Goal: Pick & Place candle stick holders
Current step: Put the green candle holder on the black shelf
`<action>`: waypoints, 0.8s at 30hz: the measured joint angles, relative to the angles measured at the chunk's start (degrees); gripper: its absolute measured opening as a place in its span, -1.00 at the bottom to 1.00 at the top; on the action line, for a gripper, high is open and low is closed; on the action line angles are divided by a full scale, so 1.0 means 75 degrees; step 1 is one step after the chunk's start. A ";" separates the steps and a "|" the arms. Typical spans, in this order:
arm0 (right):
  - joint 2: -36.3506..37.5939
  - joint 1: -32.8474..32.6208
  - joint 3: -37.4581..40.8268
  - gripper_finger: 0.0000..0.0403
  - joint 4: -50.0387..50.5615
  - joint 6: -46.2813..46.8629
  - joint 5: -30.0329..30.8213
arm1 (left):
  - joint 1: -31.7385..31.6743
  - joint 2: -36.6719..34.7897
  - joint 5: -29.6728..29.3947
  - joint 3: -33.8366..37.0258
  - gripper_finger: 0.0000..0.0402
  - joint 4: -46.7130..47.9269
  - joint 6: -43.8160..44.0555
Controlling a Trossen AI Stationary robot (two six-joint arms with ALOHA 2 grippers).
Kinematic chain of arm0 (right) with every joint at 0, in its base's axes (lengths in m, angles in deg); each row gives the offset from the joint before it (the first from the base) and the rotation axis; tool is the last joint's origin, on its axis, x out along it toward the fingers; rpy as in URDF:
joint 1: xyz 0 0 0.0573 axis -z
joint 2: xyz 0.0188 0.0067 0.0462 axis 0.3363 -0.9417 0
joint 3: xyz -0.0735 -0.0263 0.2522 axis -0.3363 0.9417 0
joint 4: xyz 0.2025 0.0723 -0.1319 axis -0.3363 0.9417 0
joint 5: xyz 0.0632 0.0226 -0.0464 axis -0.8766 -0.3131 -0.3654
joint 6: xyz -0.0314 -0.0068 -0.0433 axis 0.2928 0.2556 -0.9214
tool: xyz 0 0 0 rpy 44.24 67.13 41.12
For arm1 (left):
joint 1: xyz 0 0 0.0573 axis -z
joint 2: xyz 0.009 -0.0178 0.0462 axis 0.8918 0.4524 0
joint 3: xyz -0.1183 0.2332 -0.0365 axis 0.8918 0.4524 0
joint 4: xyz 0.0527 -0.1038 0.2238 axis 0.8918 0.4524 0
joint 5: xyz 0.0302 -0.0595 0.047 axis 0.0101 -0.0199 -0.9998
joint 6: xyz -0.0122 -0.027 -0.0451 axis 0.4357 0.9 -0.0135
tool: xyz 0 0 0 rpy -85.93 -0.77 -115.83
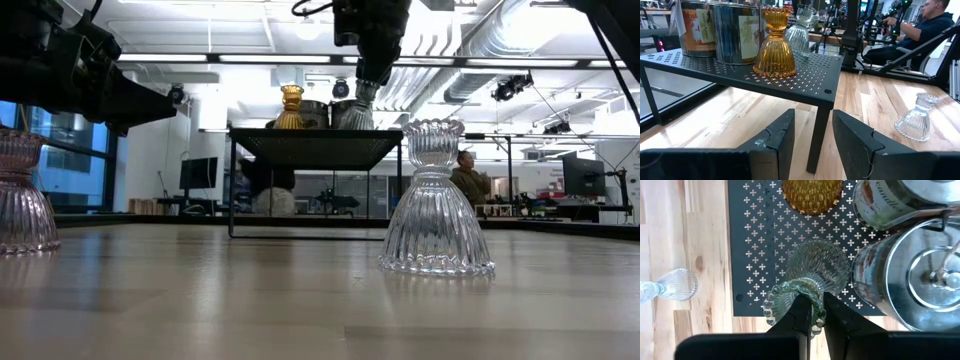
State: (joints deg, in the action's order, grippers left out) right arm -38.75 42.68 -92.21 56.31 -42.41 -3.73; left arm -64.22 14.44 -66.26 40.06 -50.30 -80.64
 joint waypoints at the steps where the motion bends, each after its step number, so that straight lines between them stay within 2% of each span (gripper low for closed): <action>1: 0.0000 0.0000 0.0000 -0.91 0.0008 0.0000 0.0000 | -0.0001 -0.0002 0.0000 0.0000 -0.36 -0.0003 0.0000; 5: 0.0000 -0.0006 0.0000 -0.90 -0.0016 0.0000 0.0132 | 0.0001 -0.0001 0.0000 0.0000 -0.36 0.0000 0.0000; 12: 0.0000 -0.0003 0.0000 -0.67 -0.0174 -0.0003 0.0310 | -0.0001 -0.0001 -0.0001 0.0000 -0.36 0.0000 0.0000; 24: 0.0003 -0.0003 0.0000 -0.81 -0.0772 -0.0079 -0.0112 | 0.0002 -0.0001 0.0000 0.0000 -0.36 0.0000 0.0000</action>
State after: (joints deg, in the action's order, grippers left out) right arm -38.72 42.66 -92.21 50.52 -43.00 -4.57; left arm -64.21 14.42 -66.26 40.06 -50.30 -80.64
